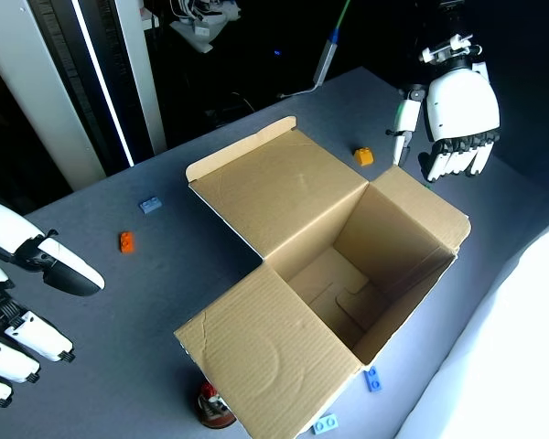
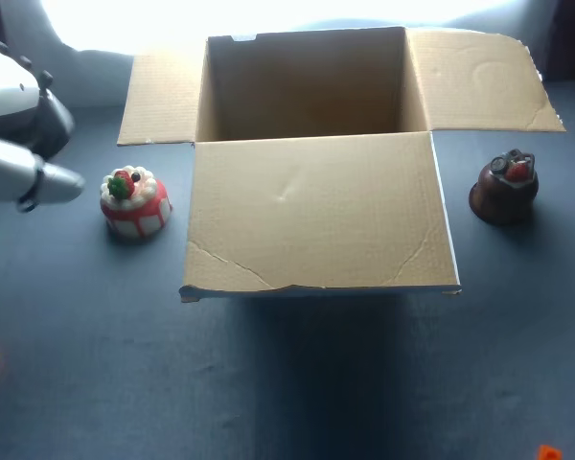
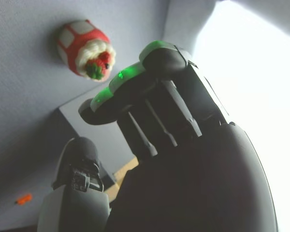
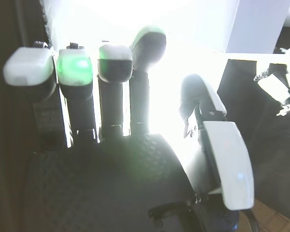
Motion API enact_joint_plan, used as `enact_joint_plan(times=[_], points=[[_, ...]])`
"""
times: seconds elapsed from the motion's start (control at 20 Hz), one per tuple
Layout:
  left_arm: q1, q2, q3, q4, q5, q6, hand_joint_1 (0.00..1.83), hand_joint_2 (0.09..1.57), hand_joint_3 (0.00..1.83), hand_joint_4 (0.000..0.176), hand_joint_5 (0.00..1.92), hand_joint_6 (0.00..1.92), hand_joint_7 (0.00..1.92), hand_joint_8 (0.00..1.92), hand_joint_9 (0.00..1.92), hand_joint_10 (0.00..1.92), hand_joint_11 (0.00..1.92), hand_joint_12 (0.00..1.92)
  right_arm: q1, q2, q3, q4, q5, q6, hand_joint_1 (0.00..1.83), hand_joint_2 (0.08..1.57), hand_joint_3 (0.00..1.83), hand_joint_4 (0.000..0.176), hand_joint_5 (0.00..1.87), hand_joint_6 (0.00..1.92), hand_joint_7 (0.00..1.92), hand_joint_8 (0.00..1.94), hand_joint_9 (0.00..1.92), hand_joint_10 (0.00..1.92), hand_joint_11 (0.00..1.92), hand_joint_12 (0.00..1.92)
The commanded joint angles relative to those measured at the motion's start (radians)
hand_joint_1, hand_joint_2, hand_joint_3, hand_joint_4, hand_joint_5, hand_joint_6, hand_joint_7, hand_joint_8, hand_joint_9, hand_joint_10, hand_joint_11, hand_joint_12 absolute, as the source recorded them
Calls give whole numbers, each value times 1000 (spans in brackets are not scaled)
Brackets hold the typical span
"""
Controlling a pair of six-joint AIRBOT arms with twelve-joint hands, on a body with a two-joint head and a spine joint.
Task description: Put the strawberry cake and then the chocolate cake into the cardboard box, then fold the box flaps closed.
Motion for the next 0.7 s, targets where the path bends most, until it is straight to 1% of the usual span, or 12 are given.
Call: enact_joint_plan(times=[0.0, 0.05, 0.1, 0.2, 0.25, 0.3, 0.4, 0.45, 0.5, 0.55, 0.6, 0.65], points=[[-13, 12, 9, -3, 44, 4, 262, 1240, 8, 33, 256, 1, 329, 0, 350, 3, 147, 589, 9, 13, 2, -17, 120, 3, 92, 1217, 24, 0, 89, 92, 128, 9, 27, 186, 0, 596], [-12, 11, 14, 5, 44, 4, 252, 1243, 6, 31, 240, 0, 313, 0, 342, 0, 145, 583, 9, 13, 2, -17, 120, 3, 99, 1220, 11, 0, 115, 77, 138, 6, 39, 187, 0, 639], [-9, 11, 18, 6, 44, 4, 290, 1239, 2, 23, 231, 0, 272, 0, 320, 0, 139, 582, 9, 13, 2, -17, 120, 3, 81, 1213, 3, 0, 134, 64, 150, 5, 51, 189, 0, 703], [2, 9, 33, 15, 33, 4, 291, 1242, 2, 14, 227, 3, 290, 8, 329, 4, 140, 593, 8, 13, 2, -17, 122, 3, 82, 1217, 4, 0, 161, 68, 157, 6, 52, 188, 0, 719], [3, 8, 39, 24, 21, 4, 242, 1251, 5, 16, 236, 5, 296, 8, 328, 3, 134, 598, 6, 13, 2, -17, 123, 3, 79, 1209, 0, 0, 136, 56, 134, 0, 50, 187, 0, 720], [3, 8, 41, 32, 18, 4, 232, 1250, 4, 22, 240, 6, 289, 4, 320, 0, 123, 596, 4, 13, 3, -17, 123, 3, 77, 1209, 0, 0, 127, 51, 133, 2, 52, 188, 0, 721], [3, 1, 48, 24, 18, 4, 227, 1245, 1, 26, 198, 0, 267, 0, 293, 0, 79, 635, -1, 12, 3, -16, 123, 7, 61, 1209, 0, 0, 120, 45, 140, 4, 45, 187, 0, 717], [2, -8, 55, 12, 18, 4, 200, 1242, 1, 18, 178, 0, 261, 0, 278, 0, 66, 644, -3, 12, 3, -16, 123, 14, 58, 1217, 4, 0, 126, 47, 141, 4, 47, 189, 0, 715], [2, -21, 65, -3, 18, 4, 197, 1235, 0, 16, 181, 2, 251, 0, 266, 0, 63, 647, -3, 11, 3, -15, 123, 19, 45, 1218, 4, 0, 128, 46, 143, 5, 47, 189, 0, 713], [2, -31, 72, -14, 18, 4, 199, 1231, 0, 19, 175, 0, 221, 0, 244, 0, 49, 643, -3, 11, 3, -5, 124, 20, 38, 1219, 2, 0, 138, 41, 142, 2, 38, 189, 0, 648], [2, -46, 81, -26, 18, 4, 211, 1189, 0, 24, 163, 0, 176, 0, 196, 0, 9, 633, -4, 11, 3, 20, 128, 19, 56, 1192, 0, 0, 186, 57, 153, 6, 49, 193, 0, 636], [3, -54, 83, -32, 20, 4, 233, 1145, 0, 29, 162, 0, 167, 0, 190, 1, 1, 649, -4, 11, 4, 29, 131, 21, 43, 1184, 0, 0, 184, 45, 145, 2, 52, 185, 0, 609]])
